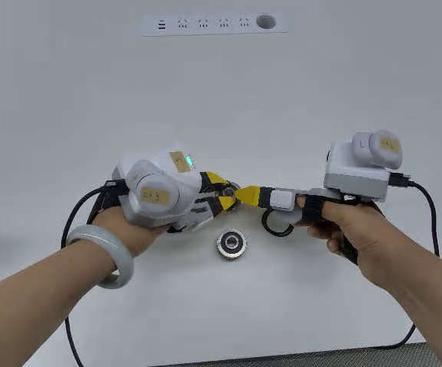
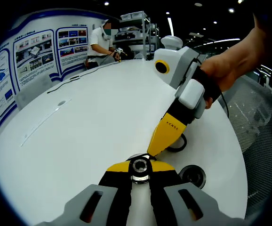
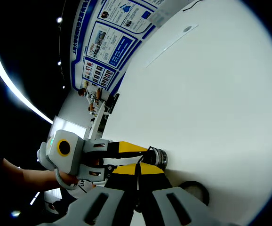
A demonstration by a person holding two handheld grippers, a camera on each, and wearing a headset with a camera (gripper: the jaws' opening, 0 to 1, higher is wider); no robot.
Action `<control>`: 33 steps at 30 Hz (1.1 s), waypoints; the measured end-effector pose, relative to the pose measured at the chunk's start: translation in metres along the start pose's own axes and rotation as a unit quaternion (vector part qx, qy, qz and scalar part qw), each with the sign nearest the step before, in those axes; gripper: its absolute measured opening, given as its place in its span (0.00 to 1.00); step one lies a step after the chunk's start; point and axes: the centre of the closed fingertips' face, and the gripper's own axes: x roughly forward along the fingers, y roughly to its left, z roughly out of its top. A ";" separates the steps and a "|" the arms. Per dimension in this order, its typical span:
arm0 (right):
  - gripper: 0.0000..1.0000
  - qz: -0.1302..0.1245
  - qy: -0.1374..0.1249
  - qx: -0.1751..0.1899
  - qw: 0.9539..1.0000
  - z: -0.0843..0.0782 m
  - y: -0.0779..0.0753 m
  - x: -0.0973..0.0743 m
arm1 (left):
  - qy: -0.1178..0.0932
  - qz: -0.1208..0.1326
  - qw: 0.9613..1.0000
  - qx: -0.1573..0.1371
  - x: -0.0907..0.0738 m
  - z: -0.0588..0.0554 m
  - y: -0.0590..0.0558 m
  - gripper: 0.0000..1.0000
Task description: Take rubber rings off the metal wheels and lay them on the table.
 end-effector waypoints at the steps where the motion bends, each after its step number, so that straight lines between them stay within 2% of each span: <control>1: 0.01 0.000 0.000 0.001 1.000 0.000 0.000 0.000 | 0.000 0.000 1.000 0.000 0.000 0.000 0.000 0.13; 11: 0.02 -0.012 -0.006 0.000 1.000 0.001 -0.007 0.000 | -0.005 -0.001 1.000 0.005 0.000 0.001 -0.001 0.14; 16: 0.02 -0.018 -0.012 -0.002 1.000 0.002 -0.009 -0.001 | -0.017 0.001 1.000 -0.002 -0.007 0.004 -0.002 0.16; 19: 0.02 -0.018 -0.014 -0.001 1.000 0.003 -0.009 -0.001 | -0.020 0.005 1.000 -0.004 -0.012 0.004 0.001 0.20; 25: 0.02 -0.007 -0.020 0.002 1.000 0.006 -0.003 0.002 | -0.015 0.013 1.000 -0.012 -0.019 -0.004 0.007 0.20; 33: 0.02 0.000 -0.024 -0.001 1.000 0.011 0.003 0.002 | -0.015 0.016 1.000 -0.016 -0.026 -0.008 0.007 0.24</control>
